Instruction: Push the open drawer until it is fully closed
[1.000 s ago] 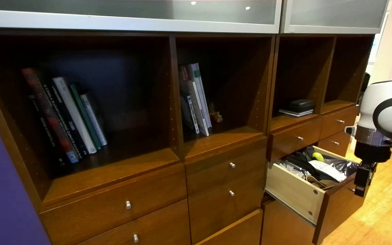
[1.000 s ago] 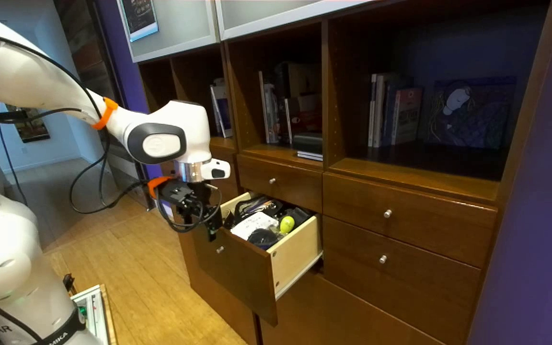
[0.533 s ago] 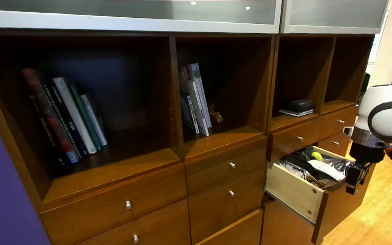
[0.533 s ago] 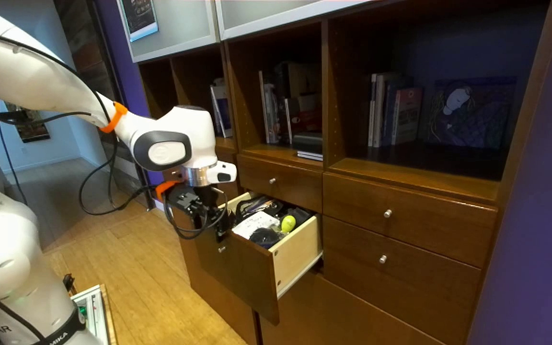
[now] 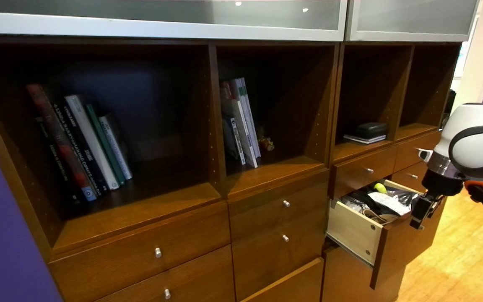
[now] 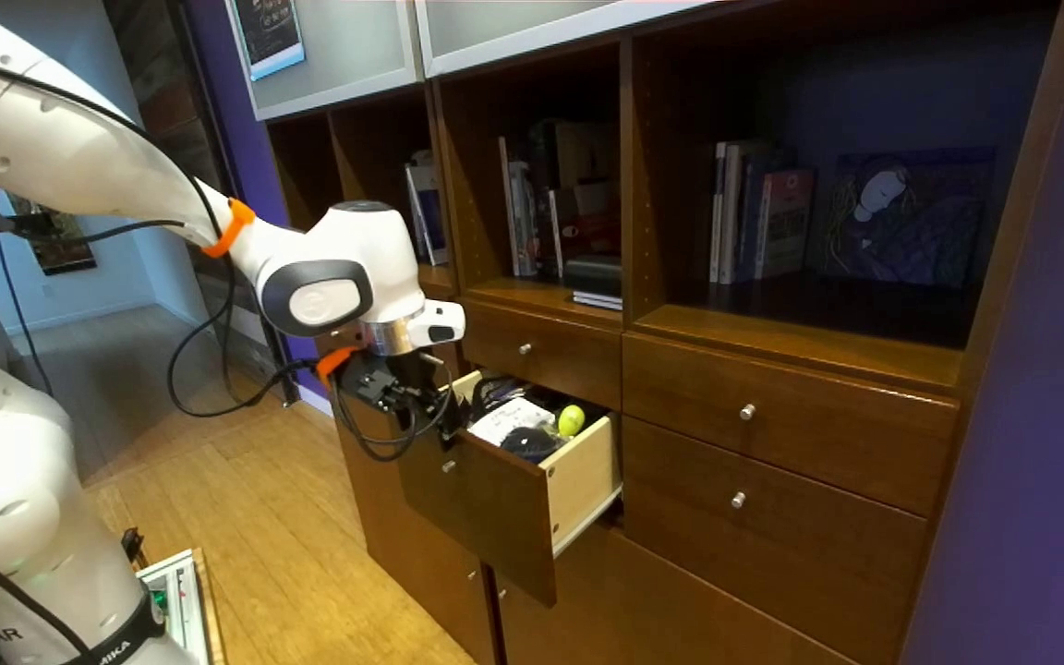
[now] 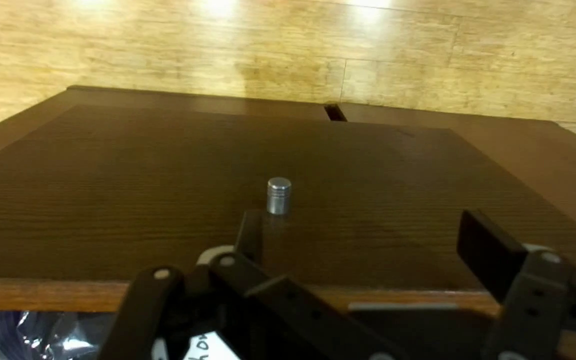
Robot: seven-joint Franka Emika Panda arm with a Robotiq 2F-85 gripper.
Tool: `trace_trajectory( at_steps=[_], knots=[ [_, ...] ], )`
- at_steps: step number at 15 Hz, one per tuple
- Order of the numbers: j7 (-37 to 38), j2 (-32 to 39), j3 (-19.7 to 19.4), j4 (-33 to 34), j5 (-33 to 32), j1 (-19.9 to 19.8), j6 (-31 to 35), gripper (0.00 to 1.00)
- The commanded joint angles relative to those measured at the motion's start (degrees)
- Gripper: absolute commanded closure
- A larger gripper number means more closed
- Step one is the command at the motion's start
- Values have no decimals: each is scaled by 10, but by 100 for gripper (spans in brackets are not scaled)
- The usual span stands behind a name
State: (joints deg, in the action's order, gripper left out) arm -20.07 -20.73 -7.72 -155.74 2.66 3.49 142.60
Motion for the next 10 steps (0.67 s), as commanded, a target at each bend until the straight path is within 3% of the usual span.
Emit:
trace_trajectory(
  at_steps=[1,10],
  knots=[
    [-38,38,-8,25,28,17,58,0],
    [-161,153,-15,116,159,52,106,0]
  ],
)
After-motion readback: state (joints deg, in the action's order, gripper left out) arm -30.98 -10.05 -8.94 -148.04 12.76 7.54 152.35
